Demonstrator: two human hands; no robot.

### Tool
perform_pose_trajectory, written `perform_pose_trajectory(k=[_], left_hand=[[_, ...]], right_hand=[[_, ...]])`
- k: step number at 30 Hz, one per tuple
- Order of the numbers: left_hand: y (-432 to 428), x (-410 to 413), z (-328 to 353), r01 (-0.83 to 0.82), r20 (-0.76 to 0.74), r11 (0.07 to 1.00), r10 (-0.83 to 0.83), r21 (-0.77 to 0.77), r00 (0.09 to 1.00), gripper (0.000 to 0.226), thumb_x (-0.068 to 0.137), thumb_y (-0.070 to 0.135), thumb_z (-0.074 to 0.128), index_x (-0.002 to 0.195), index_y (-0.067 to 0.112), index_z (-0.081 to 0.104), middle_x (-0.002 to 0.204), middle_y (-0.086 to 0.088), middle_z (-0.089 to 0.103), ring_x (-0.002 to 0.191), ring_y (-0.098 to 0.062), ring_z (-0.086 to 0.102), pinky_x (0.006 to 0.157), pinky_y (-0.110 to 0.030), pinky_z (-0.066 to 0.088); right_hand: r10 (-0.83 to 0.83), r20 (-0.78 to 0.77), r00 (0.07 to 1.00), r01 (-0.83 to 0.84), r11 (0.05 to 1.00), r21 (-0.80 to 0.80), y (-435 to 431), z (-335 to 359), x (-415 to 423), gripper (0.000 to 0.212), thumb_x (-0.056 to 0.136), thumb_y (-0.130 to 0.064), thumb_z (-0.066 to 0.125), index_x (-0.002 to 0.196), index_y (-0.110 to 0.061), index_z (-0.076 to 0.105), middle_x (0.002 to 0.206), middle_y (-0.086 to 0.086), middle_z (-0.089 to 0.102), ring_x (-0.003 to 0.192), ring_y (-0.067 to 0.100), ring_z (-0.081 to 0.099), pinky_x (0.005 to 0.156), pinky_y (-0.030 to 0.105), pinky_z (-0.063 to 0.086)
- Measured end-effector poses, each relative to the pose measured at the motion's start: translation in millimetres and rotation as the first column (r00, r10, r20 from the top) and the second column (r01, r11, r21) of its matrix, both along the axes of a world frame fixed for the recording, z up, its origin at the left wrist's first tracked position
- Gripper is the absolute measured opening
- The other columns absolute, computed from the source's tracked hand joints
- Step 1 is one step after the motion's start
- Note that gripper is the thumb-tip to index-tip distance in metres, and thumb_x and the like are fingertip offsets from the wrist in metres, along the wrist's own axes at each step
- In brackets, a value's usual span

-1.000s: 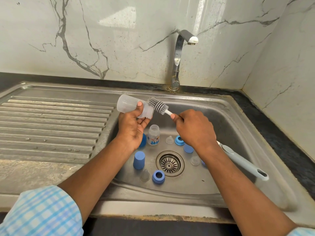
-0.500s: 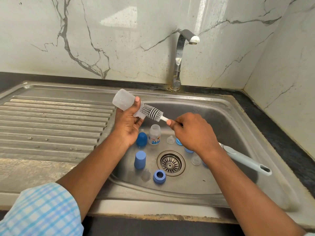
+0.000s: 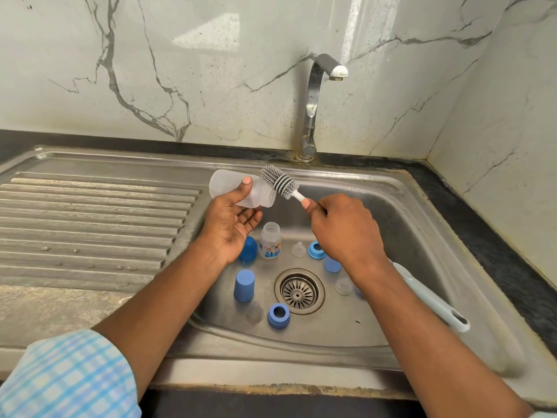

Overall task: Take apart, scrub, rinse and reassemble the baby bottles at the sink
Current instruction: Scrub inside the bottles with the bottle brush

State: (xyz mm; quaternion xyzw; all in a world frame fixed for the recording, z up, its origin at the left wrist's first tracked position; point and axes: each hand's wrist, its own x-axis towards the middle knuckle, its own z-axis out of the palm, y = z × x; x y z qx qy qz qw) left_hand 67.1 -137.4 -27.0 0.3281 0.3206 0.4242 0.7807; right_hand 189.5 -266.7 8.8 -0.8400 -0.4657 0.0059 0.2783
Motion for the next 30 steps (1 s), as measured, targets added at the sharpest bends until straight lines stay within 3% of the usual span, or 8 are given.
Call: perform_pose_trajectory(k=[5,9,16,22,30], left_hand=[[7.7,-4.9,0.5,-0.077,0.055,0.997,0.078,-0.014,0.995,0.018,0.091,0.017,0.066,0.108,0.011,0.062,0.094,-0.008,0.072,0.088,-0.018,0.068,0.077,-0.026,0.055],[3.8,-3.7,1.0,-0.015,0.119,1.0,0.017,-0.011,0.993,0.015,0.093,0.015,0.062,0.106,0.008,0.061,0.096,-0.011,0.073,0.092,-0.021,0.07,0.082,-0.031,0.056],[6.6,-4.9,0.7,-0.041,0.171,0.999,0.04,0.006,0.984,0.036,0.096,0.01,0.057,0.132,0.003,0.052,0.119,-0.015,0.068,0.101,-0.024,0.07,0.085,-0.036,0.059],[2.0,-3.7,2.3,0.009,0.199,1.0,-0.011,0.01,0.98,0.032,0.099,0.007,0.052,0.131,0.005,0.052,0.124,-0.016,0.066,0.112,-0.028,0.066,0.085,-0.037,0.059],[7.8,-6.5,2.6,-0.03,0.228,0.999,0.033,-0.017,0.973,0.02,0.099,0.006,0.05,0.118,0.006,0.056,0.113,-0.014,0.069,0.101,-0.026,0.069,0.085,-0.038,0.059]], right_hand=[[0.086,0.029,0.996,-0.084,0.994,-0.07,-2.5,-0.2,-5.2,0.048,0.1,-0.049,0.047,0.061,-0.021,0.047,0.054,-0.003,0.047,0.046,0.013,0.041,0.046,0.026,0.026],[0.027,0.012,1.0,-0.027,0.999,-0.038,-0.7,1.5,-1.8,0.047,0.101,-0.049,0.047,0.063,-0.021,0.05,0.056,-0.002,0.05,0.048,0.014,0.044,0.047,0.027,0.027],[0.054,0.053,0.997,-0.053,0.998,-0.035,-3.0,1.9,-3.8,0.047,0.101,-0.048,0.047,0.062,-0.021,0.049,0.055,-0.002,0.049,0.046,0.013,0.042,0.046,0.027,0.026],[0.002,0.018,1.0,-0.001,0.999,-0.033,-2.4,4.1,-0.5,0.05,0.1,-0.05,0.046,0.061,-0.021,0.046,0.055,-0.002,0.047,0.047,0.013,0.041,0.046,0.027,0.025],[0.041,0.058,0.997,-0.039,0.998,-0.039,-3.8,2.8,-12.2,0.049,0.1,-0.051,0.046,0.061,-0.021,0.045,0.056,-0.003,0.048,0.048,0.013,0.042,0.047,0.027,0.025]])
